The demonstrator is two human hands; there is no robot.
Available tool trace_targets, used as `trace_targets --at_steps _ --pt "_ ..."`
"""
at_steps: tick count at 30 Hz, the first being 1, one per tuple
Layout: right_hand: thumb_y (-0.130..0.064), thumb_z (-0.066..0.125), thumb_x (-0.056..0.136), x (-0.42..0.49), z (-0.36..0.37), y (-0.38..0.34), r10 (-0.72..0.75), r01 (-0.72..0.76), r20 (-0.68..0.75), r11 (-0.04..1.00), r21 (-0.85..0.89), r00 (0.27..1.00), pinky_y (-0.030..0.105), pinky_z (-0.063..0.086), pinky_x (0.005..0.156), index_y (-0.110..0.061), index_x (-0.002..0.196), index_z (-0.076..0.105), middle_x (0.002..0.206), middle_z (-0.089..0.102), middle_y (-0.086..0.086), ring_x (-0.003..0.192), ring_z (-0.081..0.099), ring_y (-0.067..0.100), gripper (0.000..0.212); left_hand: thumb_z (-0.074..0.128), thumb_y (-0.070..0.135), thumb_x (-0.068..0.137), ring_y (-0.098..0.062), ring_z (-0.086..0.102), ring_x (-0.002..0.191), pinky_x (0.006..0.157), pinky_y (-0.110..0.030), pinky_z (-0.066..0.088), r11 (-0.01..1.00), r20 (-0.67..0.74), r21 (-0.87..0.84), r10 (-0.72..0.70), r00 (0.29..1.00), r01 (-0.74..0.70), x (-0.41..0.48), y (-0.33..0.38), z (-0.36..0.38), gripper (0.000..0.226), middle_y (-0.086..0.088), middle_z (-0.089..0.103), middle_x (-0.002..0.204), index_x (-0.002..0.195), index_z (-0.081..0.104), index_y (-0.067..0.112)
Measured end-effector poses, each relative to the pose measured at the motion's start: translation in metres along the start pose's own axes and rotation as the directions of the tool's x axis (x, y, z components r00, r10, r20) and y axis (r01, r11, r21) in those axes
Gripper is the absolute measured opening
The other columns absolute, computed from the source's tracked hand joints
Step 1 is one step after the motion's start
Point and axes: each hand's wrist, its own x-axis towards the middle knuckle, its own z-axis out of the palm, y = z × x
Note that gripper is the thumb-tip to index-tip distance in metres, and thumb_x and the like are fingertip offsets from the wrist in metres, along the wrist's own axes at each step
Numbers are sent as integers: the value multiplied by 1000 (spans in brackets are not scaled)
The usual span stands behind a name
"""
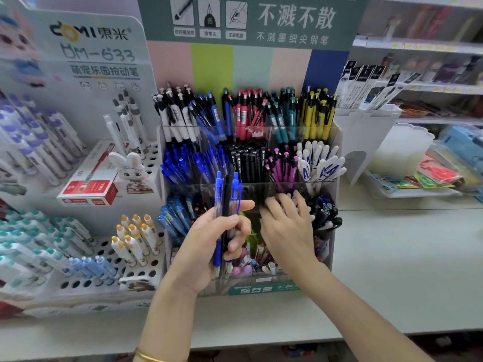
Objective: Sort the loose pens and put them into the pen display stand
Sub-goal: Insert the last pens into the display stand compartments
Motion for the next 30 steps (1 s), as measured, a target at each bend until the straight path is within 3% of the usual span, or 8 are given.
trace_targets --at_steps 6,7,9,10,11,15,19,30 --pt "-14 58 85 28 -47 0 174 -142 -41 901 410 984 38 46 87 -15 96 72 98 70 -2 98 58 22 18 50 15 86 -8 39 48 41 -18 34 1000 44 2 5 999 -5 0 3 -3 38 -7 61 75 121 55 2" --pt "-17 56 89 37 -62 -3 247 -222 38 781 584 968 34 48 81 -16 98 72 96 69 -6 94 59 16 18 51 15 87 -8 39 48 41 -17 35 1000 58 8 4 998 -5 0 3 -3 36 -8 62 77 120 56 2" --pt "-23 54 95 57 -90 -6 238 -463 407 270 844 882 24 47 66 -19 93 71 80 67 -12 76 60 5 17 51 17 89 -9 39 49 41 -17 35 1000 105 29 -3 994 0 -1 4 -3 30 -11 65 81 115 59 5" --pt "-30 54 95 65 -97 -7 127 -572 564 40 819 816 22 44 59 -16 89 70 69 63 -11 64 57 5 23 51 17 90 -9 40 49 41 -17 35 999 129 41 -12 992 6 -2 6 -2 26 -13 65 83 112 60 5" --pt "-39 54 94 71 -100 -6 18 -648 649 -24 761 761 22 42 55 -9 89 70 62 58 -7 57 53 8 33 50 18 91 -10 42 49 41 -17 36 999 148 50 -25 989 18 -3 7 -2 24 -15 66 84 109 59 5" --pt "-39 57 92 80 -96 -13 -148 -685 675 -28 728 723 36 55 72 -14 104 69 80 70 12 74 66 30 30 50 18 92 -15 49 48 42 -20 45 995 221 62 -90 971 78 -8 15 -4 18 -21 67 86 101 57 4" --pt "-19 48 97 83 -98 -23 -138 -653 641 -253 714 755 18 50 55 -10 94 65 68 63 1 61 63 9 19 51 19 92 -16 55 49 44 -21 46 992 201 113 -84 976 62 -10 21 -9 25 -26 66 86 105 55 -1" --pt "-18 46 98 93 -97 -34 -60 -590 617 -376 715 785 11 40 41 1 96 58 59 59 0 40 53 2 22 53 27 94 -15 58 50 42 -23 47 982 157 178 -99 983 71 -7 40 -16 27 -18 67 84 106 56 4"
